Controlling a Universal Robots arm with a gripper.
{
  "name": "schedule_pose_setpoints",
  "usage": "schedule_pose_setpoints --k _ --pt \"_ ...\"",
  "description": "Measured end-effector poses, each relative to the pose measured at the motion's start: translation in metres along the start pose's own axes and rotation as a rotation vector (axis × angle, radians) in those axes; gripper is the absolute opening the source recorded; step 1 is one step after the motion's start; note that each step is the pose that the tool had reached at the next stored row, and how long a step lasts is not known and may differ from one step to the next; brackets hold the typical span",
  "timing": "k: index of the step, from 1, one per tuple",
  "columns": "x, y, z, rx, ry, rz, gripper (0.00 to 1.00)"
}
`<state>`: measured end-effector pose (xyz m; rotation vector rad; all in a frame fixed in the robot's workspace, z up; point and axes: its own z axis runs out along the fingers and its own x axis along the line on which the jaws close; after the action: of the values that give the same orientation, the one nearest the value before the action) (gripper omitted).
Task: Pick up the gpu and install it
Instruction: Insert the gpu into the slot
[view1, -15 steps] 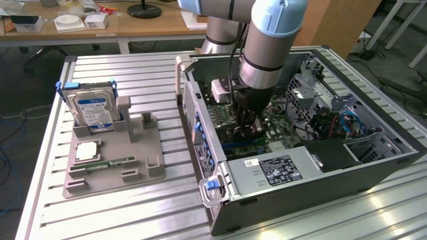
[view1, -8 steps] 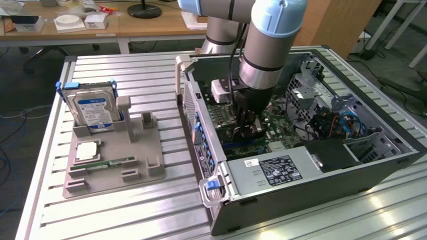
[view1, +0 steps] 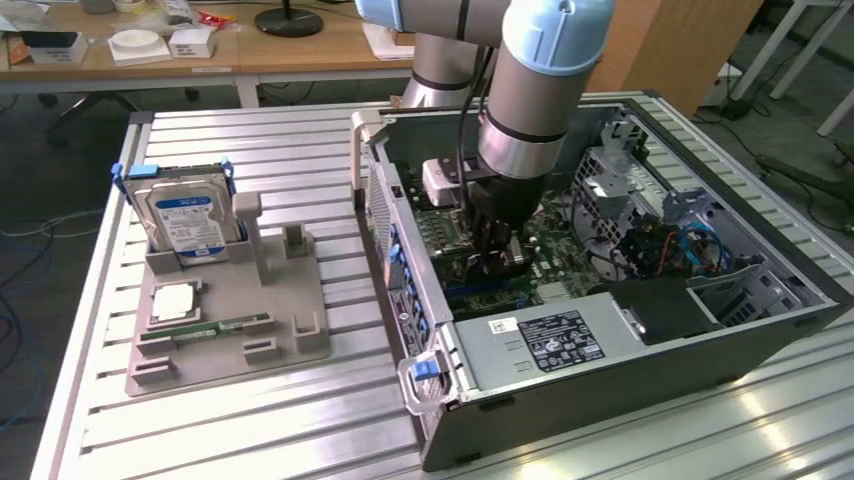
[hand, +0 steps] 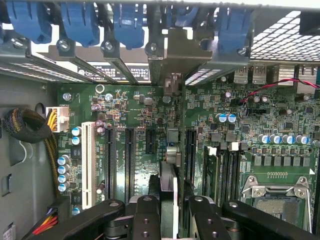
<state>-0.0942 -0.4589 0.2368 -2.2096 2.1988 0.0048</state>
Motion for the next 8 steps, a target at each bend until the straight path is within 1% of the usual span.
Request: schedule_pose_setpoints --k 8 --pt "0.0000 0.0016 -0.0009 0.0005 -0.0011 0.000 0.27"
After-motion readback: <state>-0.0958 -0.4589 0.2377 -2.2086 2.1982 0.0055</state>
